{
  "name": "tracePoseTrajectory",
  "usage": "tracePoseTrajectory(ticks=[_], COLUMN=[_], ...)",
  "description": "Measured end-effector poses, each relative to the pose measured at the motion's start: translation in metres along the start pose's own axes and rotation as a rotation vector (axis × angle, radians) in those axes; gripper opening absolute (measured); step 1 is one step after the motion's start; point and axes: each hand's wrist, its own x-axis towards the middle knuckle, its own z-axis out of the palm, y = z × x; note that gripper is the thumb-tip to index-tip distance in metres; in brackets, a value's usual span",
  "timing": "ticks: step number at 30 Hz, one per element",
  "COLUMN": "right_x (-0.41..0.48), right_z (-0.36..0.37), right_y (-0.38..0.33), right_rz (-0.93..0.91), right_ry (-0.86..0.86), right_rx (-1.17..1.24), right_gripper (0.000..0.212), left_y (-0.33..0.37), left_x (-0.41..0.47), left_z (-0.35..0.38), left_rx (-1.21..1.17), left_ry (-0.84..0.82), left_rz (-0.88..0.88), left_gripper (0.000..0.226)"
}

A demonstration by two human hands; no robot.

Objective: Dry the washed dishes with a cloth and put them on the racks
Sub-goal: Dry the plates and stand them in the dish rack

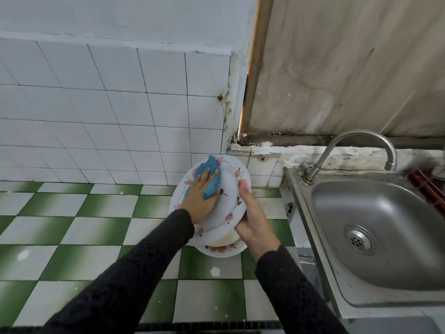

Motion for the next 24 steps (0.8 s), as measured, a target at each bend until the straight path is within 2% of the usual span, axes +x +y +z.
tracePoseTrajectory(ticks=[4, 7, 11, 18, 19, 21, 24], right_x=[0.001, 0.003, 0.008, 0.017, 0.017, 0.017, 0.012], right_z=[-0.008, -0.008, -0.008, -0.004, -0.004, -0.003, 0.001], right_y=[0.001, 0.011, 0.022, 0.037, 0.038, 0.04, 0.038], right_rz=[0.005, 0.026, 0.013, -0.048, -0.065, -0.107, -0.167], right_ry=[0.049, 0.097, 0.108, 0.182, 0.192, 0.212, 0.239], right_rx=[0.025, 0.008, -0.006, -0.062, -0.098, -0.221, -0.45], right_gripper=[0.047, 0.04, 0.042, 0.044, 0.043, 0.04, 0.032], left_y=[-0.026, -0.036, -0.047, -0.076, -0.079, -0.083, -0.064], left_x=[-0.023, -0.04, -0.054, -0.077, -0.078, -0.075, -0.068], left_z=[0.016, 0.021, 0.017, 0.015, 0.014, 0.009, -0.003], left_rx=[0.06, 0.11, 0.06, 0.002, -0.044, -0.307, -0.732], left_ry=[-0.049, -0.022, 0.007, -0.13, -0.156, -0.164, -0.037], left_rz=[-0.029, -0.028, -0.04, -0.074, -0.08, -0.177, -0.397], left_gripper=[0.078, 0.074, 0.069, 0.065, 0.066, 0.067, 0.035])
